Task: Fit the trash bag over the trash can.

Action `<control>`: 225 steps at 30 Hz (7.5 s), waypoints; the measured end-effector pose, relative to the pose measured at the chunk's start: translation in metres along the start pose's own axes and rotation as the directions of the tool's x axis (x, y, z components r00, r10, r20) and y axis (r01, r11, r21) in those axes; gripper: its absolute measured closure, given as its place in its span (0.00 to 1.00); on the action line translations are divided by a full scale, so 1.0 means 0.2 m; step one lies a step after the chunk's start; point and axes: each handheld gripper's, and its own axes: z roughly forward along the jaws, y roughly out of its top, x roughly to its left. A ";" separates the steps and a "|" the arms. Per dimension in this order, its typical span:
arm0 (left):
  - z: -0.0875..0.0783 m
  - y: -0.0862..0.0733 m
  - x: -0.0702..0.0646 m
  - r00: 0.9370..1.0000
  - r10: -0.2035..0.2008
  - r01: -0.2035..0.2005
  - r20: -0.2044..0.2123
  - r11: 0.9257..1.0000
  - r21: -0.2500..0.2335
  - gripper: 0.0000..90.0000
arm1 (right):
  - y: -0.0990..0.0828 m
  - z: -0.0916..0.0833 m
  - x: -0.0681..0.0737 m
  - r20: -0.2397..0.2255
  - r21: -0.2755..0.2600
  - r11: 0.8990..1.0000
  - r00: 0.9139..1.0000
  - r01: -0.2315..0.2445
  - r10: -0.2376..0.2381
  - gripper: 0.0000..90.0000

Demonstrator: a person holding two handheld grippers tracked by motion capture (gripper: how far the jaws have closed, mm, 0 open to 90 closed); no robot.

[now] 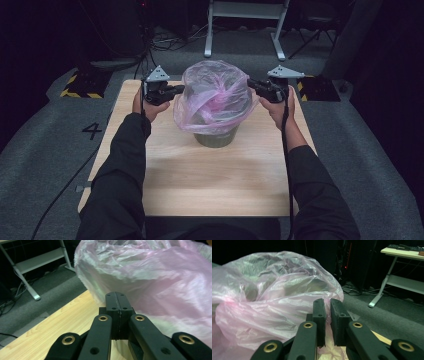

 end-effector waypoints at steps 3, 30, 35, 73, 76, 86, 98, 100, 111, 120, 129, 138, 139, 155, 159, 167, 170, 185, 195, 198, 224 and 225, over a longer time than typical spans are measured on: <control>0.01 -0.02 0.02 1.000 -0.016 0.016 0.000 1.000 -0.018 1.00 | 0.00 0.02 -0.01 0.014 0.004 1.000 1.000 -0.007 0.007 0.93; -0.15 0.04 0.01 0.979 -0.191 0.171 -0.078 0.962 -0.211 0.29 | 0.01 0.07 -0.01 0.089 0.055 0.999 0.996 0.002 -0.007 0.92; -0.10 0.06 -0.05 0.990 -0.134 0.138 0.042 0.984 -0.108 0.20 | 0.03 0.08 0.00 0.085 0.056 0.998 0.996 0.004 -0.009 0.91; 0.21 -0.19 0.04 0.986 -0.159 0.159 -0.048 0.987 -0.013 1.00 | -0.16 0.17 -0.06 0.119 0.089 0.990 0.988 -0.110 0.099 0.97; 0.23 -0.23 0.03 0.985 -0.168 0.168 -0.046 0.986 -0.001 1.00 | -0.19 0.18 -0.08 0.111 0.108 0.986 0.987 -0.126 0.114 0.97; 0.19 -0.34 0.03 0.986 -0.158 0.160 -0.046 0.987 0.035 1.00 | -0.29 0.16 -0.10 0.080 0.158 0.975 0.986 -0.159 0.148 0.96; -0.08 -0.32 0.01 0.986 -0.130 0.125 -0.102 0.991 -0.051 0.47 | -0.27 0.01 -0.13 0.038 0.140 0.986 0.995 -0.095 0.091 0.49; -0.13 -0.32 0.01 0.987 -0.131 0.125 -0.096 0.990 -0.061 0.38 | -0.26 -0.04 -0.13 0.053 0.140 0.987 0.996 -0.075 0.068 0.44; -0.13 -0.29 -0.19 0.998 0.056 -0.056 -0.009 0.998 0.026 0.33 | -0.26 -0.29 0.00 -0.167 0.123 0.982 0.978 0.144 -0.122 0.36; -0.06 -0.29 -0.18 0.999 0.051 -0.050 0.008 0.999 -0.009 0.55 | -0.32 -0.27 0.20 -0.252 0.127 0.958 0.943 0.256 -0.218 0.46; -0.03 -0.34 -0.21 0.993 0.102 -0.103 0.050 0.995 0.003 1.00 | -0.39 -0.26 0.21 -0.331 0.093 0.959 0.917 0.268 -0.224 1.00; 0.02 -0.48 -0.22 0.996 0.078 -0.082 0.051 0.994 0.078 1.00 | -0.54 -0.15 0.19 -0.344 0.254 0.928 0.923 0.271 -0.176 1.00; 0.02 -0.48 -0.22 0.996 0.082 -0.085 0.044 0.993 0.088 1.00 | -0.55 -0.13 0.17 -0.340 0.270 0.927 0.927 0.259 -0.160 1.00; 0.04 -0.57 -0.18 0.999 -0.035 0.035 -0.004 0.991 0.129 0.59 | -0.68 -0.05 0.05 -0.248 0.395 0.899 0.964 0.188 -0.093 0.96; -0.02 -0.55 -0.23 0.998 -0.053 0.058 -0.038 0.989 0.137 0.26 | -0.67 -0.09 0.02 -0.245 0.370 0.915 0.967 0.159 -0.069 0.74; -0.15 -0.60 -0.30 0.994 -0.094 0.101 -0.058 0.986 0.136 0.19 | -0.69 -0.22 -0.04 -0.209 0.355 0.932 0.978 0.071 0.005 0.47; -0.18 -0.64 -0.32 0.993 -0.093 0.104 -0.074 0.981 0.166 0.20 | -0.66 -0.29 -0.07 -0.174 0.309 0.951 0.984 0.021 0.035 0.39; -0.16 -0.85 -0.42 0.995 -0.103 0.099 -0.006 0.937 0.335 0.19 | -0.40 -0.39 0.03 -0.186 0.158 0.986 0.982 0.055 -0.025 0.25; -0.16 -0.89 -0.44 0.997 -0.079 0.076 -0.007 0.933 0.351 0.19 | -0.23 -0.39 0.09 -0.174 0.115 0.987 0.981 0.110 -0.089 0.25; -0.16 -0.90 -0.44 0.997 -0.074 0.074 -0.014 0.930 0.360 0.19 | -0.15 -0.37 0.12 -0.179 0.114 0.986 0.979 0.124 -0.103 0.25; -0.13 -0.93 -0.41 0.995 -0.098 0.101 -0.024 0.933 0.347 0.13 | 0.15 0.06 0.37 -0.258 0.170 0.950 0.943 0.260 -0.212 0.59; -0.13 -0.93 -0.41 0.995 -0.098 0.101 -0.024 0.933 0.346 0.13 | 0.15 0.07 0.37 -0.264 0.174 0.947 0.939 0.270 -0.219 0.59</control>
